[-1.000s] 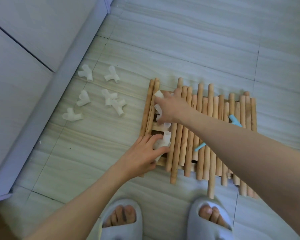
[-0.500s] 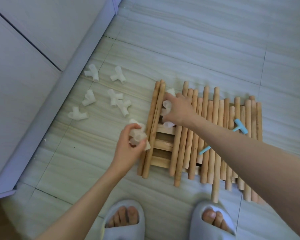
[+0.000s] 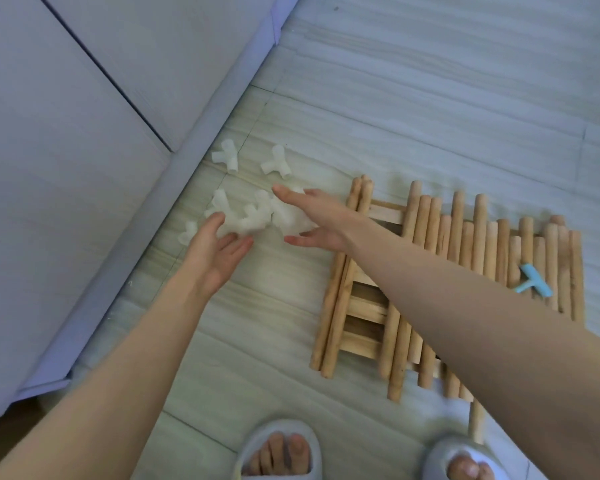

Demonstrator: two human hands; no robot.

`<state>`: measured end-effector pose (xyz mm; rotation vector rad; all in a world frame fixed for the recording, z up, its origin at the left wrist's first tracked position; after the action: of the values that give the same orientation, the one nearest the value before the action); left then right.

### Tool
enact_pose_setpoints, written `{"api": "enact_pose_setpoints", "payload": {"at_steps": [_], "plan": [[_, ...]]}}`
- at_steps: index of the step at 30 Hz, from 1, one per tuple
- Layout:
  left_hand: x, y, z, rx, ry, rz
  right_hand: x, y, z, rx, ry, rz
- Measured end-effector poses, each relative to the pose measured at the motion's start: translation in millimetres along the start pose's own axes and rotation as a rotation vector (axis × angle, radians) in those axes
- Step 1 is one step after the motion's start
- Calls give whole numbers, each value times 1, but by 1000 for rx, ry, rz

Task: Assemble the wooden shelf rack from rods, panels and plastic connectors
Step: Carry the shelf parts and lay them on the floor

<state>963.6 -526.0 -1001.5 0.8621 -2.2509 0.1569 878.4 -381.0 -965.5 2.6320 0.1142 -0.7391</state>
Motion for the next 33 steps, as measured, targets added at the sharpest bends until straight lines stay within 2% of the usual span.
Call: {"api": "enact_pose_setpoints", "payload": {"at_steps": [6, 8, 10, 12, 14, 17, 20, 22, 24, 26, 29, 33], "plan": [[3, -1, -4, 6, 67, 55, -4, -7, -3, -61, 27, 46], [-2, 5, -12, 15, 101, 103, -9, -22, -8, -28, -3, 24], [-9, 15, -20, 40, 122, 195, -19, -44, -16, 63, -111, -83], [-24, 26, -30, 45, 133, 379, -29, -69, -28, 169, -277, -297], [-43, 40, -38, -17, 158, 610, -34, -93, -41, 227, -419, -720], [-75, 59, -49, -212, 209, 951, -15, -115, -50, 151, -419, -1313], [-99, 75, -59, -386, 335, 1166, 9, -117, -53, 135, -454, -1604], [-105, 77, -62, -399, 368, 1182, 16, -111, -52, 123, -506, -1678], [-106, 74, -60, -394, 350, 1176, 18, -106, -51, 100, -519, -1670], [-105, 72, -59, -398, 324, 1163, 11, -103, -54, 109, -552, -1556], [-101, 70, -57, -361, 286, 1112, -15, -98, -63, 204, -577, -1179], [-94, 55, -54, -170, 168, 905, -20, -72, -53, 178, -382, -748]]}}
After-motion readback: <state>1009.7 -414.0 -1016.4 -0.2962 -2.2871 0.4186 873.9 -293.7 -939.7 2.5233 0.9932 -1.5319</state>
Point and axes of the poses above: each hand's wrist, its own z-axis towards the middle knuckle, its own y-axis out of the palm, x = y × z, the point moved 4 cm from there along z, towards the middle knuckle, and after that the axes turned 15 degrees about z, right-handed, at the moved point
